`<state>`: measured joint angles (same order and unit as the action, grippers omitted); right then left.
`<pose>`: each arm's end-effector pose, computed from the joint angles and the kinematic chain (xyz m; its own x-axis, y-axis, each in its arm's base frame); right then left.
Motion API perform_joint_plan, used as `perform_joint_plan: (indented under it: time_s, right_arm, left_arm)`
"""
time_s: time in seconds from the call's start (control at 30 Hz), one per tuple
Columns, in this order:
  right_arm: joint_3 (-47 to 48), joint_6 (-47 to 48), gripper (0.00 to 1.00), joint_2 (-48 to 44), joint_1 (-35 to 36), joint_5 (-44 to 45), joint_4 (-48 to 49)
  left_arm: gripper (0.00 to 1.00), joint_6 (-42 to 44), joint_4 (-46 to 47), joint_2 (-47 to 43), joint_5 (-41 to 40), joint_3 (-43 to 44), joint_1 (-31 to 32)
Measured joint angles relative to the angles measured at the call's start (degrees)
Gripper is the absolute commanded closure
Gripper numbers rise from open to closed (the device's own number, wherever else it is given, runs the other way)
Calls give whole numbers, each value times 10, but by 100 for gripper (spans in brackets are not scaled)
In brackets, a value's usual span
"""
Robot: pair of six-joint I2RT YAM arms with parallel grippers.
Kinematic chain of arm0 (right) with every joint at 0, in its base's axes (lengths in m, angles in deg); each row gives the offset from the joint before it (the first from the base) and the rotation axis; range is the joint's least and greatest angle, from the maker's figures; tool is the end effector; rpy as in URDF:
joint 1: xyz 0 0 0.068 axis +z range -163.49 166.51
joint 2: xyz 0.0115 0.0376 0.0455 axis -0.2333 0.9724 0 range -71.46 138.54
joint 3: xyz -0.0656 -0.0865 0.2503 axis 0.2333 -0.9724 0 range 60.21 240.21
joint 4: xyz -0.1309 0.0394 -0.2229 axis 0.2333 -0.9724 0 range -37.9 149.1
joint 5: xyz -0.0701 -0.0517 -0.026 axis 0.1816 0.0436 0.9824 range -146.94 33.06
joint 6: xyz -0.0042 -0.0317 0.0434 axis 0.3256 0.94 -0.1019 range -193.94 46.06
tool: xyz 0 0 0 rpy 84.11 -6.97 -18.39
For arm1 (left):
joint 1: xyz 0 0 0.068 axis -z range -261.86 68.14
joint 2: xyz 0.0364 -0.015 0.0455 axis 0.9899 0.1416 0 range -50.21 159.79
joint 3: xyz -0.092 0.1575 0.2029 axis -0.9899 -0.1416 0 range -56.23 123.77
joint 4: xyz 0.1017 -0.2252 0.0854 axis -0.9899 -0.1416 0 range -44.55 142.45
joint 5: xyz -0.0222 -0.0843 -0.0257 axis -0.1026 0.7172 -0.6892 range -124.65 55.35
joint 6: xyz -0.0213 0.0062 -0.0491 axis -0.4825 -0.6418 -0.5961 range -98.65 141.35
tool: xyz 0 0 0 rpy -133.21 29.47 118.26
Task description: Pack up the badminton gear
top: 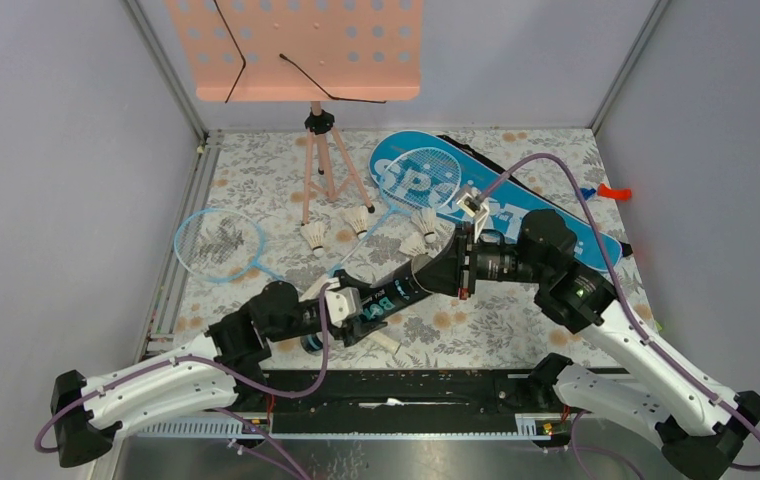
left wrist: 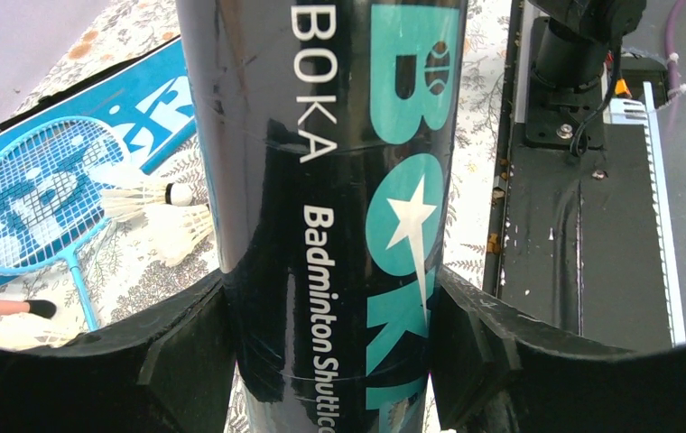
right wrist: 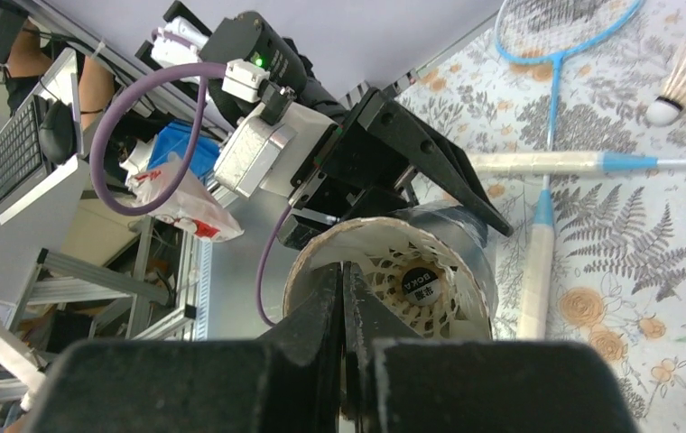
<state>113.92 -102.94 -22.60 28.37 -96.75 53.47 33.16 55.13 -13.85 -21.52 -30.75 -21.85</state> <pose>0.1238 0.1415 0.3915 -0.4885 0.0624 -0.8704 -0.8605 0.1311 0.4923 0.0764 -0.1485 0.2673 0.1258 0.1808 -0.9754 0.9502 0.2606 0.1709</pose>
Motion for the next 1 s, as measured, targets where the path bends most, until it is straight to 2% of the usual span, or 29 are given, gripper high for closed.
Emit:
perform_joint_plan:
  time_s: [0.33, 0.43, 0.5, 0.6, 0.67, 1.0]
  right_arm:
    - [7, 40, 100, 35, 58, 49, -54]
    - [7, 53, 97, 41, 73, 65, -63]
    - [10, 61, 90, 42, 81, 78, -72]
    - [19, 71, 66, 41, 86, 95, -92]
    - [28, 83, 55, 38, 88, 112, -116]
    - [98, 113, 32, 9, 96, 175, -234]
  left_arm:
    - [83, 37, -23, 2, 43, -2, -6]
    - [83, 46, -31, 5, 47, -2, -9]
    - [83, 49, -34, 5, 49, -2, -9]
    - [83, 52, -35, 5, 51, -2, -9]
    - [83, 56, -43, 4, 50, -2, -11]
    - [84, 58, -44, -21, 49, -9, -9]
